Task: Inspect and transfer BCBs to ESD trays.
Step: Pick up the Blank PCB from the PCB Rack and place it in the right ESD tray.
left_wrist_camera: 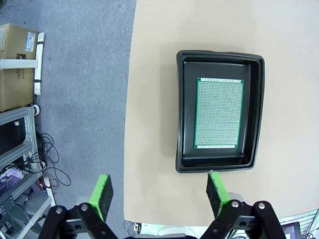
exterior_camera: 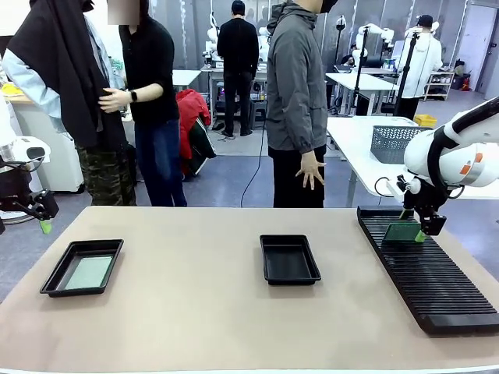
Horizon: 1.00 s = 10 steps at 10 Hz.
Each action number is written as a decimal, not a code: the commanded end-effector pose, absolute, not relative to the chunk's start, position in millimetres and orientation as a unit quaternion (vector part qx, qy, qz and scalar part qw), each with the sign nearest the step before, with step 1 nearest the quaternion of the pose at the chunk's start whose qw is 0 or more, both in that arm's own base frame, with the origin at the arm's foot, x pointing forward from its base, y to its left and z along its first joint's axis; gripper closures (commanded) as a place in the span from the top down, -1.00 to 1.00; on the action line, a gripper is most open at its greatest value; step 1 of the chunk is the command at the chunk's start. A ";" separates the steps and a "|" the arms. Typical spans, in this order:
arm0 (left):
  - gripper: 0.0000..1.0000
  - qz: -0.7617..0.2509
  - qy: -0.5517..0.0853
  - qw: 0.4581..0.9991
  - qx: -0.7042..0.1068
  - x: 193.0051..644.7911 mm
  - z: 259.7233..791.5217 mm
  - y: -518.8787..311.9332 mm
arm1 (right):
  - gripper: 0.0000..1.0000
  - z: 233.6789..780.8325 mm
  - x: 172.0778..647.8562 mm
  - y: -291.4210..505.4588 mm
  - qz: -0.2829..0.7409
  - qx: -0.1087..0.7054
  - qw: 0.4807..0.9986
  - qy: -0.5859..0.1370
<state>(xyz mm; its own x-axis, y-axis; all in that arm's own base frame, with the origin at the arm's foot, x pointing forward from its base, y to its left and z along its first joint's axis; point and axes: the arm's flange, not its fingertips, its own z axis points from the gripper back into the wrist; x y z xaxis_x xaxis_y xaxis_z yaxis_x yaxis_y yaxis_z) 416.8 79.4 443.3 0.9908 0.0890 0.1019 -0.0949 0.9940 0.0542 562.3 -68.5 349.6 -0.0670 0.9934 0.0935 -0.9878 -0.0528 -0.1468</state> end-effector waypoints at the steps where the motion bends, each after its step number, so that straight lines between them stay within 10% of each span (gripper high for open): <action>1: 1.00 0.046 -0.051 0.997 0.030 417.6 442.2 79.5 | 1.00 350.2 560.8 -68.9 0.725 -0.017 0.683 -0.086; 10: 1.00 0.046 -0.051 0.997 0.030 417.6 442.2 79.5 | 0.68 350.8 562.6 -66.4 0.721 -0.037 0.687 -0.083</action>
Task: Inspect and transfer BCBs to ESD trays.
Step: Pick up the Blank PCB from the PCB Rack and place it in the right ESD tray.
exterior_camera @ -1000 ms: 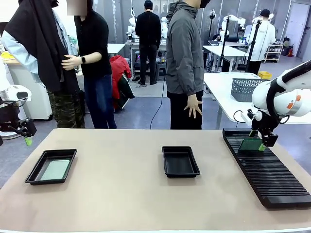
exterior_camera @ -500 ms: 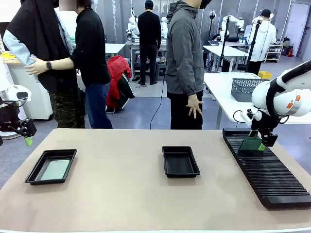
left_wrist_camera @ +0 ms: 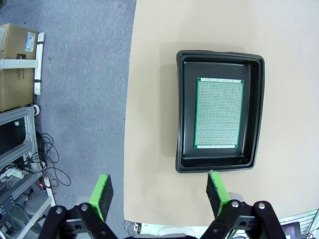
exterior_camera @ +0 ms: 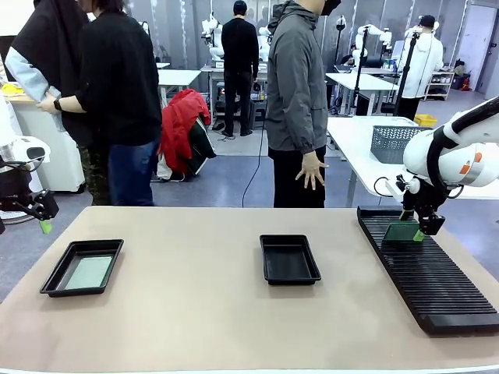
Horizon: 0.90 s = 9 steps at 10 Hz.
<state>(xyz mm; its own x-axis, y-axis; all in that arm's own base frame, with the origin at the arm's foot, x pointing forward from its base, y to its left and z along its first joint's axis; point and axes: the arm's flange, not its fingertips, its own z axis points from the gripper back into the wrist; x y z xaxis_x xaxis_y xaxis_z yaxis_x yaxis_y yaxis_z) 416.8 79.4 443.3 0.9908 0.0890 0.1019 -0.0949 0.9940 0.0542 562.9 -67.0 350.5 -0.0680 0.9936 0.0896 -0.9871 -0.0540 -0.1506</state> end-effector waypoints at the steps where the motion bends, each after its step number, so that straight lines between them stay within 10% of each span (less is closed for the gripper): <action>1: 1.00 0.046 -0.051 0.997 0.030 417.6 442.2 79.5 | 0.52 352.3 561.4 -67.6 0.721 -0.037 0.687 -0.085; 9: 1.00 0.046 -0.051 0.997 0.030 417.6 442.2 79.5 | -0.37 354.2 567.2 -65.7 0.719 -0.031 0.690 -0.074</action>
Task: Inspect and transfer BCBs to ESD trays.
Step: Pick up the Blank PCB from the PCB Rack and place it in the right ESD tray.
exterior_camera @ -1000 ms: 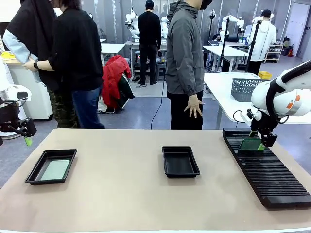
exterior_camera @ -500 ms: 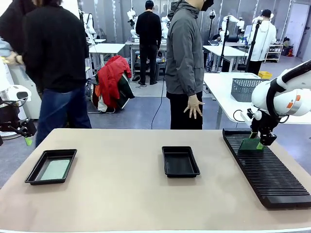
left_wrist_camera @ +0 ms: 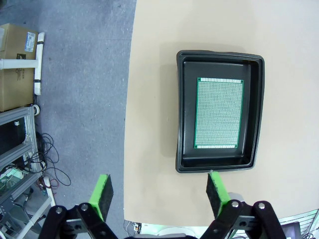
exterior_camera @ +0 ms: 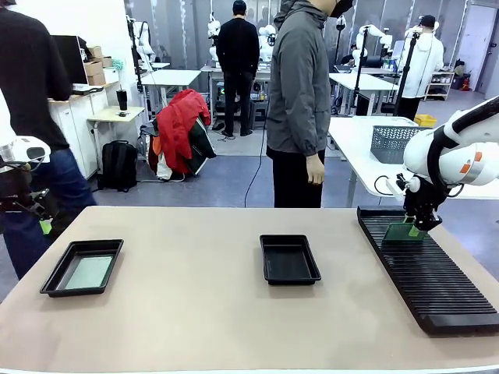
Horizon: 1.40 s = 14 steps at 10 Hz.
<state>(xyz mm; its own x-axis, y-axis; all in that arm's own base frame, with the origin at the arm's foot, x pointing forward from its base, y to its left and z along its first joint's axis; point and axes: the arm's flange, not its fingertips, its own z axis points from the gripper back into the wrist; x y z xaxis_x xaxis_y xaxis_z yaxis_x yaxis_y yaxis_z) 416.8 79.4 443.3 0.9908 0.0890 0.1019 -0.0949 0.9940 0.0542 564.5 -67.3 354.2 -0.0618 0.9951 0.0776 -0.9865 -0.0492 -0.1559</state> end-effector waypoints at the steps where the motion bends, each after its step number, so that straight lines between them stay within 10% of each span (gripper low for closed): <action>1: 1.00 0.046 -0.051 0.997 0.030 417.6 442.2 79.5 | -0.42 354.1 568.1 -65.6 0.719 -0.030 0.690 -0.071; 6: 1.00 0.046 -0.051 0.997 0.030 417.6 442.2 79.5 | -1.00 354.2 570.5 -65.0 0.719 -0.027 0.692 -0.067; 14: 1.00 0.046 -0.051 0.997 0.030 417.6 442.2 79.5 | -1.00 353.2 564.7 -66.5 0.718 -0.025 0.692 -0.075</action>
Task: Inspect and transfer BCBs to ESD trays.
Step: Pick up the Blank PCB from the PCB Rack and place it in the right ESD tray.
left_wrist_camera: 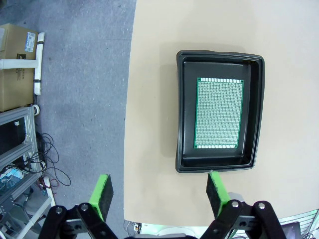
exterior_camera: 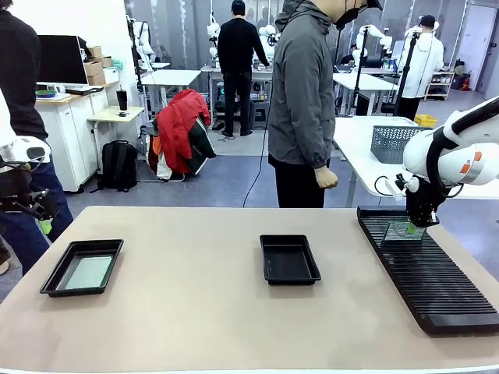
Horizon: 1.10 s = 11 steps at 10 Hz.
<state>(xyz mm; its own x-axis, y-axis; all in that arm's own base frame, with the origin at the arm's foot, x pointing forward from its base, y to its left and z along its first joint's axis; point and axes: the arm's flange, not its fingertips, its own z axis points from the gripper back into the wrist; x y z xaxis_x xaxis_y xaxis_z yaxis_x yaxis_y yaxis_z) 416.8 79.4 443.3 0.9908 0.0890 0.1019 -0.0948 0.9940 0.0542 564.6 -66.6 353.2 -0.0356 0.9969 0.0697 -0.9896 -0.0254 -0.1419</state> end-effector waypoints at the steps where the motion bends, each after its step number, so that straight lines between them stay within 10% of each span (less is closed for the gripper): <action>1: 1.00 0.046 -0.051 0.997 0.030 417.6 442.2 79.5 | -1.00 353.2 564.7 -66.5 0.718 -0.025 0.692 -0.075; 11: 1.00 0.046 -0.051 0.997 0.030 417.6 442.2 79.5 | -0.96 434.5 558.9 -56.7 0.720 -0.032 0.688 -0.085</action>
<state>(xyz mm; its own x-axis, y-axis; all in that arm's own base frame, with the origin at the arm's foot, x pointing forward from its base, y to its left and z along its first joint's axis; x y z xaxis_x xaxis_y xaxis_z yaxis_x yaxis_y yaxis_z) 416.8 79.4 443.2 0.9908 0.0890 0.1017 -0.0948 0.9940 0.0542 560.9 -61.5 415.9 -0.0530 0.9956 0.0777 -0.9832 -0.0385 -0.1784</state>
